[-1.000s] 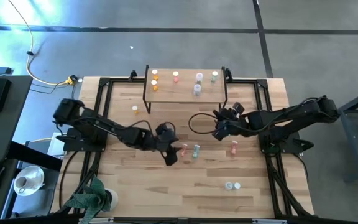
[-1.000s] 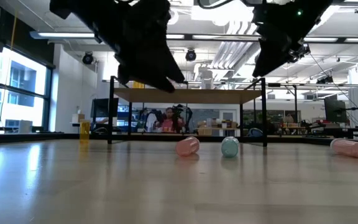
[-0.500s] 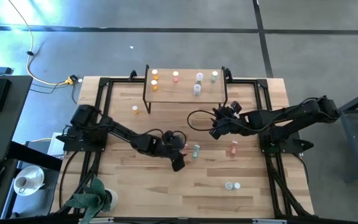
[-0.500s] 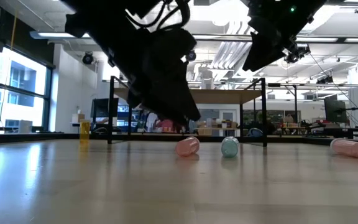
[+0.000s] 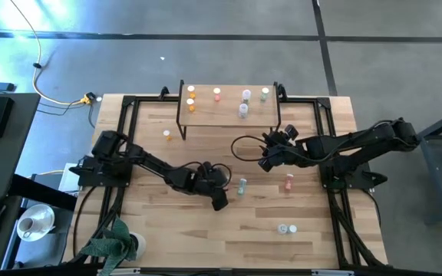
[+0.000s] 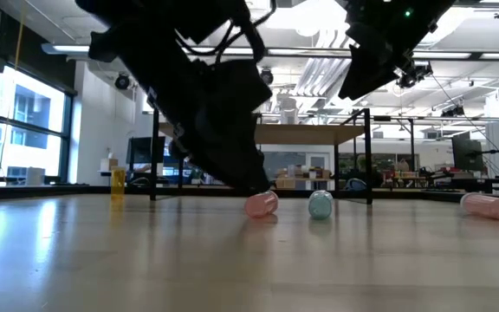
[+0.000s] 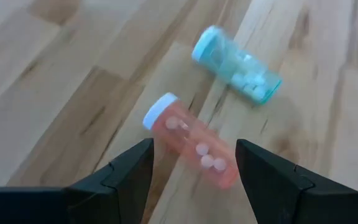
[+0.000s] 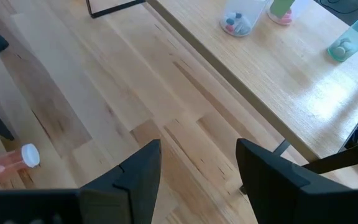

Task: Pick and place medicine bottles onto shelf by color
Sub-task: Align the left pink pill bottle with the other pink pill bottle on the shelf

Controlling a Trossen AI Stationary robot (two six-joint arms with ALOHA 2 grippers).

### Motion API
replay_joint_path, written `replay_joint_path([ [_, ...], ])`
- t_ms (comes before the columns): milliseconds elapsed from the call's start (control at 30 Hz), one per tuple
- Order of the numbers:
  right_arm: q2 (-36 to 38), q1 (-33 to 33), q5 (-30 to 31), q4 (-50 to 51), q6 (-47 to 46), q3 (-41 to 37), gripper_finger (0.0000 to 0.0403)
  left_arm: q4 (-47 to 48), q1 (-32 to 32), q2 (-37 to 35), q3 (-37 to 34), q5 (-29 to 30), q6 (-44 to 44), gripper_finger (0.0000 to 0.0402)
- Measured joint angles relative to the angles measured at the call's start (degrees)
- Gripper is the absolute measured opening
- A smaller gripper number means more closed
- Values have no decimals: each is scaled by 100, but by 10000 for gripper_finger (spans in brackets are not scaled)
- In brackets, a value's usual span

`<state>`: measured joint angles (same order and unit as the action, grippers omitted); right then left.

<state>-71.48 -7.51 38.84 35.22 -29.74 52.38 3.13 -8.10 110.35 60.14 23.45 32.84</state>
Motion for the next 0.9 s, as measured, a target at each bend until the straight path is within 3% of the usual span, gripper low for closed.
replay_joint_path([
  [167, 0, 0, -1, -39, 0, 0, 199, -349, 22, 226, 5, -6, 1, 216],
  [467, 0, 0, -1, -42, 2, 0, 199, 39, 117, 242, 2, -29, -50, 211],
  [900, 0, 0, -1, -44, -22, 2, 199, 94, 133, 280, 13, -123, -755, 121],
])
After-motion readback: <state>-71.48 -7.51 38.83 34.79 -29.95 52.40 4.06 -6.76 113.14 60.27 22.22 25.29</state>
